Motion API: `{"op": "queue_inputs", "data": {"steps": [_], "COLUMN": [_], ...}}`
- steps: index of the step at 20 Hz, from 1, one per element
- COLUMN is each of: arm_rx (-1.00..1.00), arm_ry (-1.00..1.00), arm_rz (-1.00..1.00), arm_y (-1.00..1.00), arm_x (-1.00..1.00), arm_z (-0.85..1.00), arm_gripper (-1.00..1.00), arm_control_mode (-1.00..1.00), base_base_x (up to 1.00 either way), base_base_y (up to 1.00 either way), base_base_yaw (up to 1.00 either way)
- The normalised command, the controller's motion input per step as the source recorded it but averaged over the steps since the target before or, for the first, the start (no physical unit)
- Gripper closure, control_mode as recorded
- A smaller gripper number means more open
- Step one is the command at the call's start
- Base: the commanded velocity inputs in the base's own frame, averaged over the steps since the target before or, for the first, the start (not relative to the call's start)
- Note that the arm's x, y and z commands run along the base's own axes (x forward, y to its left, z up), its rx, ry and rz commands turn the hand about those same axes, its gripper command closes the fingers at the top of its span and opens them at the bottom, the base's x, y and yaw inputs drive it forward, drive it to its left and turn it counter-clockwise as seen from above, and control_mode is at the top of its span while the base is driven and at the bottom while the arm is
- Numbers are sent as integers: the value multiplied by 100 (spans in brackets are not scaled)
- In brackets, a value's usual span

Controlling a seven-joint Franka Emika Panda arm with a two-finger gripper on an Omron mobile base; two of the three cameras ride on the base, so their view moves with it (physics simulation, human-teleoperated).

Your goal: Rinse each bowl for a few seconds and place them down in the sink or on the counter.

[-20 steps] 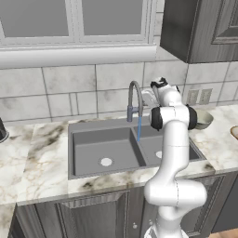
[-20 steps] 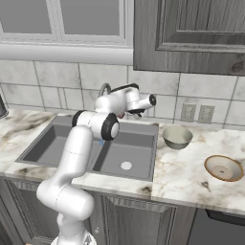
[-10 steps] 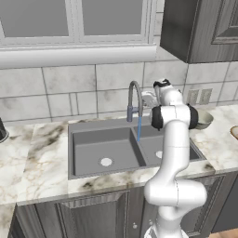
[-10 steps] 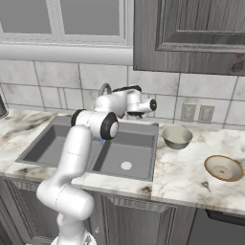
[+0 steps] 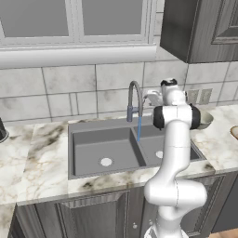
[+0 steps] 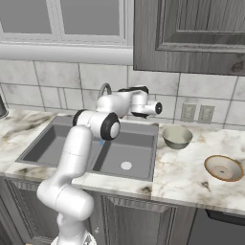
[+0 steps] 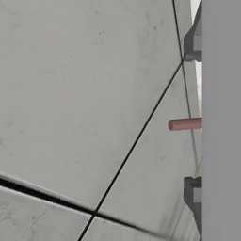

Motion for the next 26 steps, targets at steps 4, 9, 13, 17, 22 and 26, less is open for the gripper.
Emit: {"op": "queue_inputs", "data": {"steps": [4, 9, 13, 17, 22, 26], "arm_rx": [9, 1, 0, 0, -2, -6], "arm_ry": [0, 0, 0, 0, -1, 0], "arm_rz": [0, 0, 0, 0, 0, 0], "arm_y": [-21, -5, -16, -15, -6, -3], "arm_x": [-20, -33, -42, -51, -57, -49], "arm_z": [20, 26, 21, 6, 0, 11], "arm_gripper": [-100, -100, -100, -100, -100, -100], "arm_control_mode": [-100, -100, -100, -100, -100, -100], "base_base_x": [0, 0, 0, 0, 0, 0], "base_base_y": [0, 0, 0, 0, 0, 0], "base_base_yaw": [0, 0, 0, 0, 0, 0]}}
